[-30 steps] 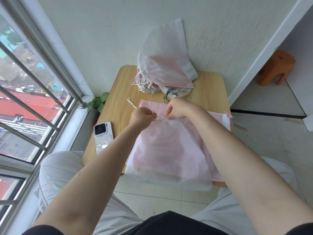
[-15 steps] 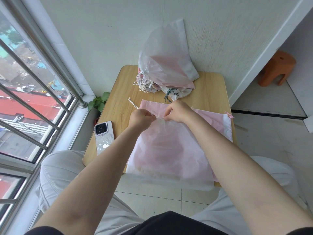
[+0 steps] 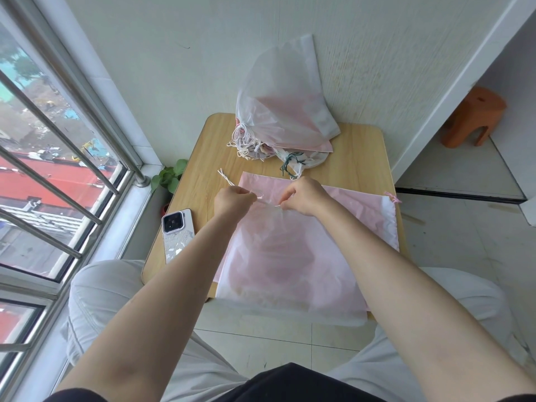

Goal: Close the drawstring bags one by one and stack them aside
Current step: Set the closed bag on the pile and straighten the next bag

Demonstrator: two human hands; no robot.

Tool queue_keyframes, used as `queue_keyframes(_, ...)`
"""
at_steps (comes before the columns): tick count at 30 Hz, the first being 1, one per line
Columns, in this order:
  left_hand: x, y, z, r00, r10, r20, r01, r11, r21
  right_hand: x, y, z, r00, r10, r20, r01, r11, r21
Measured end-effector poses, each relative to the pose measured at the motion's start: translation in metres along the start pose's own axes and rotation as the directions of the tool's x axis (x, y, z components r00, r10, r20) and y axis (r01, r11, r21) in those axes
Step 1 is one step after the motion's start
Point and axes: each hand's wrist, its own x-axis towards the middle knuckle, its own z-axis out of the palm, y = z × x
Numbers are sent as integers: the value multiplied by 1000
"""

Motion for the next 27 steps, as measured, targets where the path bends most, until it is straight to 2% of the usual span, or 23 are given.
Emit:
queue_keyframes(2, 0, 1, -4, 994, 46, -95, -39, 997, 70, 0, 0, 1, 1000, -3, -1, 3, 1000, -6)
queue_keyframes(3, 0, 1, -5, 987, 125, -102, -114, 987, 111, 1, 0, 1, 1000, -4, -4, 4, 1000, -9)
queue_keyframes(4, -1, 3, -5, 975, 218, -49, -209, 967, 142, 1, 0, 1, 1000, -5, -5, 5, 1000, -11)
queue_keyframes(6, -4, 8, -4, 924, 339, 175, -369, 912, 180, 1, 0, 2, 1000, -15, 0, 15, 1000, -18)
queue_keyframes(8, -7, 15, -2, 866, 317, 386, -427, 871, 243, 1, 0, 1, 1000, -21, -1, 21, 1000, -16)
queue_keyframes(10, -8, 18, -2, 828, 292, 478, -484, 804, 346, 0, -1, 0, 1000, -17, 1, 17, 1000, -1)
queue_keyframes(13, -1, 14, -2, 818, 318, 479, -542, 703, 460, -1, -1, -1, 1000, -15, 5, 15, 1000, -3)
queue_keyframes(17, 5, 11, -6, 847, 345, 405, -531, 595, 603, 0, 0, 0, 1000, -7, 2, 7, 1000, -27)
queue_keyframes(22, 0, 23, -9, 854, 343, 392, -519, 495, 697, 0, -2, 1, 1000, 4, 1, -4, 999, -48)
queue_keyframes(23, -4, 28, -9, 857, 326, 398, -514, 503, 695, -1, -3, 1, 1000, 2, 2, -2, 999, -52)
queue_keyframes(24, -7, 34, -8, 862, 303, 406, -505, 566, 651, -1, -3, 1, 1000, 0, -2, 0, 999, -54)
queue_keyframes(25, -9, 38, -6, 869, 263, 419, -474, 684, 555, -2, -4, 2, 1000, -4, -7, 3, 998, -60)
queue_keyframes(26, -11, 41, -4, 867, 225, 445, -418, 814, 403, -2, -5, 2, 1000, -6, -13, 6, 998, -66)
queue_keyframes(27, -14, 43, -3, 860, 206, 468, -350, 904, 245, -3, -6, 3, 1000, -8, -13, 7, 997, -78)
